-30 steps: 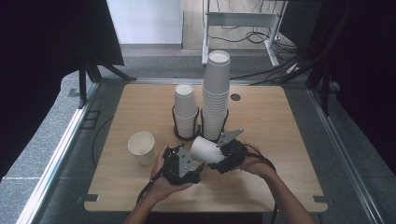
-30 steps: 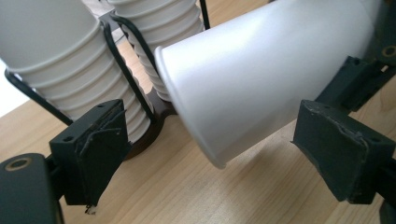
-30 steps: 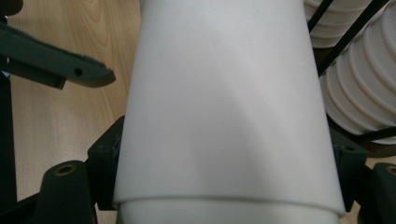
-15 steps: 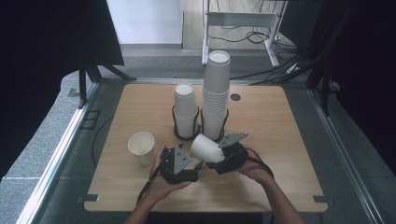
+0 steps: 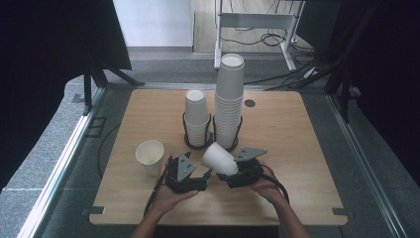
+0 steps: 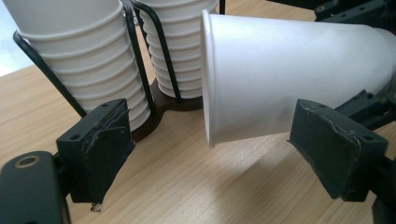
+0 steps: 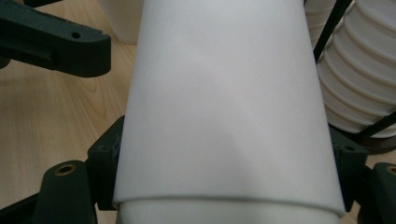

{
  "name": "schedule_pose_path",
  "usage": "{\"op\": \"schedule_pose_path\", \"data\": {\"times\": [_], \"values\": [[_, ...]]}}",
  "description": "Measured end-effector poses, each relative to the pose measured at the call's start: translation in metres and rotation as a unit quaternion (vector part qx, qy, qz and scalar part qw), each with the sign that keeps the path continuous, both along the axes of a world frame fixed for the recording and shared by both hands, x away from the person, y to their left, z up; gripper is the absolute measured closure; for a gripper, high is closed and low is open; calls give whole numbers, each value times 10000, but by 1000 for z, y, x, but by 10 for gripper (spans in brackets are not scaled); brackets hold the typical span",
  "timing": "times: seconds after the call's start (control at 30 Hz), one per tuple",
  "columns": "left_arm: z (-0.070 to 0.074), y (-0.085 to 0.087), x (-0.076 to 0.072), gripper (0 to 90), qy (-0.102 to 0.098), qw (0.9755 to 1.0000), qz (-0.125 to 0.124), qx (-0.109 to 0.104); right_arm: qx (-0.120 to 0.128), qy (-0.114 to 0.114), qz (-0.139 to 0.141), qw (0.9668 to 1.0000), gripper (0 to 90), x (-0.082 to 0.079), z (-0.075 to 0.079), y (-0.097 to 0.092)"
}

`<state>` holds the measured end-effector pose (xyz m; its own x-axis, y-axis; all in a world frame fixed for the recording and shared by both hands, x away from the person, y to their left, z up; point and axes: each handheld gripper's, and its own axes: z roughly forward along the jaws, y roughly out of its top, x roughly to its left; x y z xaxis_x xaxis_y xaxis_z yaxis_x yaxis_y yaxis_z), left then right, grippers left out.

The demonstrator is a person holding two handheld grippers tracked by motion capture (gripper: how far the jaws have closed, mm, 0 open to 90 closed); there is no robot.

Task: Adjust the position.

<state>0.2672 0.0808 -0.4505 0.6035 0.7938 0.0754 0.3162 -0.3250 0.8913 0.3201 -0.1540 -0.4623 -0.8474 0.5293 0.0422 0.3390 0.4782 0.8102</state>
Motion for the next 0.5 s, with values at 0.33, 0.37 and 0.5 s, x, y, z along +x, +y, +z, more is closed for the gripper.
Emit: {"op": "schedule_pose_path", "data": {"times": [0.33,0.37,0.5], "values": [[1,4,2,136,182,9997,56,-142,317,-193,-303,9989,225,-7,-10,0],[1,5,2,137,214,9996,50,-172,339,-211,-341,9986,225,-8,-10,-1],[0,6,3,137,308,9991,21,-276,488,-327,-429,9974,225,-11,-15,-3]]}}
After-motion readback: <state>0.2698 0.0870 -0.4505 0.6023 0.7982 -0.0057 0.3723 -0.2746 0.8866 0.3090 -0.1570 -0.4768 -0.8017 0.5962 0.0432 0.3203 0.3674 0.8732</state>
